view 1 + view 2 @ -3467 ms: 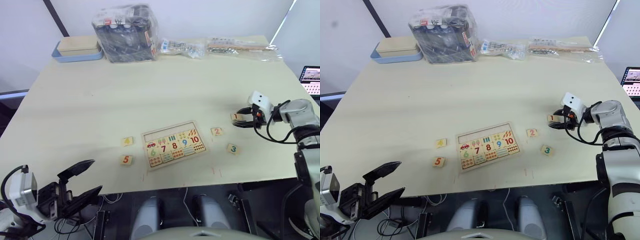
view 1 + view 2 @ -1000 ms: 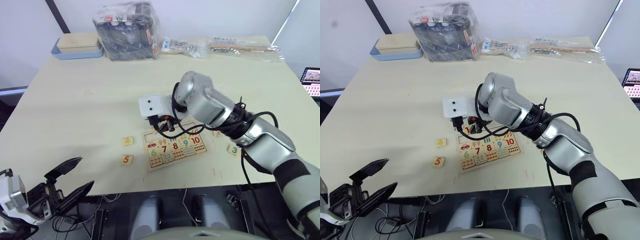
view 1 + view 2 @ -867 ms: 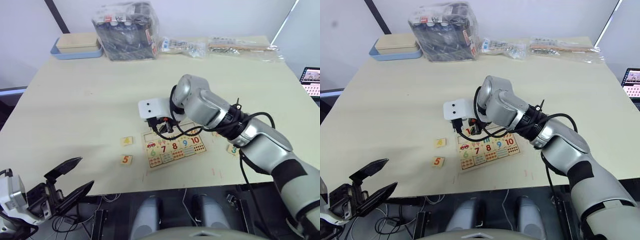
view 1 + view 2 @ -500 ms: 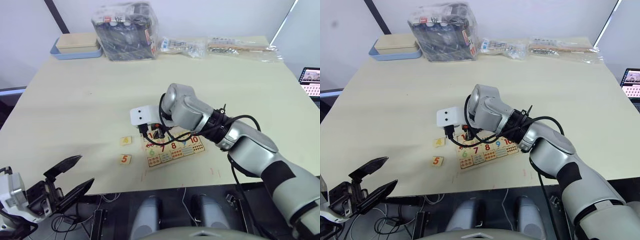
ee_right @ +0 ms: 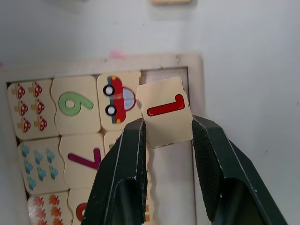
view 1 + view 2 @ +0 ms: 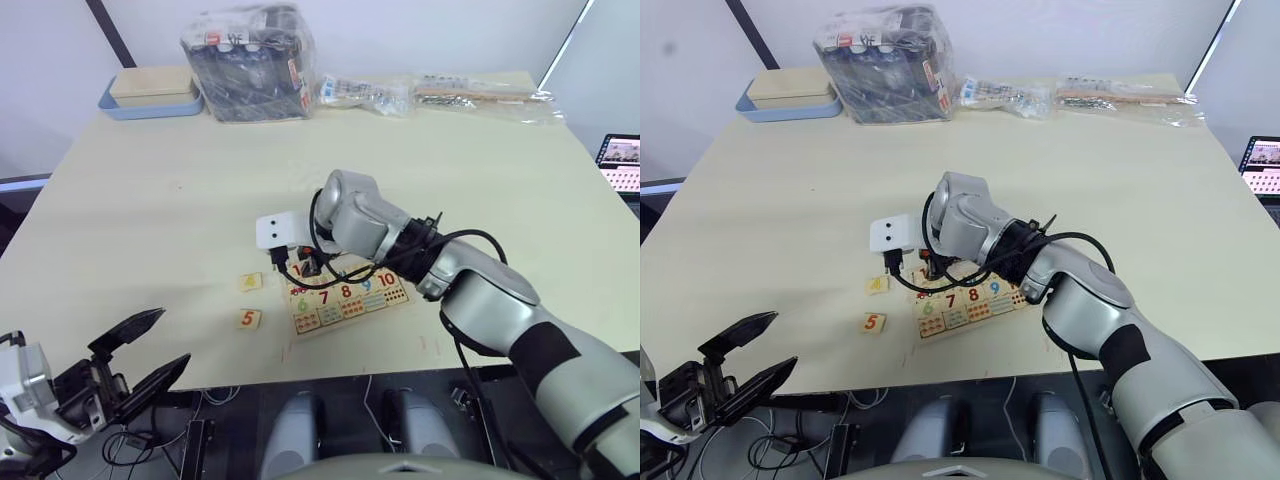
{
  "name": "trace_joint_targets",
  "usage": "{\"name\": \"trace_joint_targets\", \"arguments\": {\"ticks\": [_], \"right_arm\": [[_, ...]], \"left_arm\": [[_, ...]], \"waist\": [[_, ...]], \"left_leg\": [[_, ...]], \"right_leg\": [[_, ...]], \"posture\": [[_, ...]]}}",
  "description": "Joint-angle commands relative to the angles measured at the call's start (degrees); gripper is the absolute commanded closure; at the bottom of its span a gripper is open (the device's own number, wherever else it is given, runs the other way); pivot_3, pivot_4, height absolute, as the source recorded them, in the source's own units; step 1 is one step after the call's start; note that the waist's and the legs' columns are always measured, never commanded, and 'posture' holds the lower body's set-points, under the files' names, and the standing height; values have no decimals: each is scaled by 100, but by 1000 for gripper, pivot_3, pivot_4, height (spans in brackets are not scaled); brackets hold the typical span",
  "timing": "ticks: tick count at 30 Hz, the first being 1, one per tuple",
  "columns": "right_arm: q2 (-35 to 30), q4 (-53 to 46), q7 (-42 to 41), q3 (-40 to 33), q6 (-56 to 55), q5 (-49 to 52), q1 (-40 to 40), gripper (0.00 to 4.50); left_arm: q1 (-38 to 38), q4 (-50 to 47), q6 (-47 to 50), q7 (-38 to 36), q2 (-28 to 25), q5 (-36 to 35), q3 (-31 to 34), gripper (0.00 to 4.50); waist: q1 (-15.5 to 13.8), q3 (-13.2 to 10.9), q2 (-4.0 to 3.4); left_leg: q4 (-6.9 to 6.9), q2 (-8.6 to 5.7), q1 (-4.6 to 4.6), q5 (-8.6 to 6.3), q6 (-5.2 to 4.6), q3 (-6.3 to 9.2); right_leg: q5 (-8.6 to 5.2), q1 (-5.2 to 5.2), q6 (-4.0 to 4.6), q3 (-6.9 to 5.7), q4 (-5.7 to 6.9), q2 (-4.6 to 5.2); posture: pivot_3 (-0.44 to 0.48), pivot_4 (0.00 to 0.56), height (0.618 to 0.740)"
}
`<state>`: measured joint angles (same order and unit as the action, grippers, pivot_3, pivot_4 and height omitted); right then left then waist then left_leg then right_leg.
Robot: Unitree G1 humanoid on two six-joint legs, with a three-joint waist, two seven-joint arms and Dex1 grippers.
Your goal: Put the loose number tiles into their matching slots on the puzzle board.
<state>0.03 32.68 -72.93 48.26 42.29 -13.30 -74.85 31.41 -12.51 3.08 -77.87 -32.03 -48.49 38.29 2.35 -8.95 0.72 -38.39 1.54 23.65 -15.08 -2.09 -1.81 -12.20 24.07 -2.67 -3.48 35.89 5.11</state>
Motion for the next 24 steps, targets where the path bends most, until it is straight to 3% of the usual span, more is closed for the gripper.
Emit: {"name": "trace_joint_targets", "arguments": {"ticks": [1,24], "right_arm": [[105,-24,48,-203,-7,-29,-204,3639],[303,546,165,-264,-305,-208,-193,3639]], "left_arm": [[128,-158,-27,2,-40,-29,163,0],[253,-179,-150,70,96,9,130,0]], "waist": [[-3,0,0],[0,0,0]], "left_leg": [[0,0,0,-1,-1,0],[0,1,0,1,2,1]], "right_leg": [[-1,0,3,0,0,0],[-1,0,3,0,0,-1]], "posture": [[0,150,740],[0,150,740]]}}
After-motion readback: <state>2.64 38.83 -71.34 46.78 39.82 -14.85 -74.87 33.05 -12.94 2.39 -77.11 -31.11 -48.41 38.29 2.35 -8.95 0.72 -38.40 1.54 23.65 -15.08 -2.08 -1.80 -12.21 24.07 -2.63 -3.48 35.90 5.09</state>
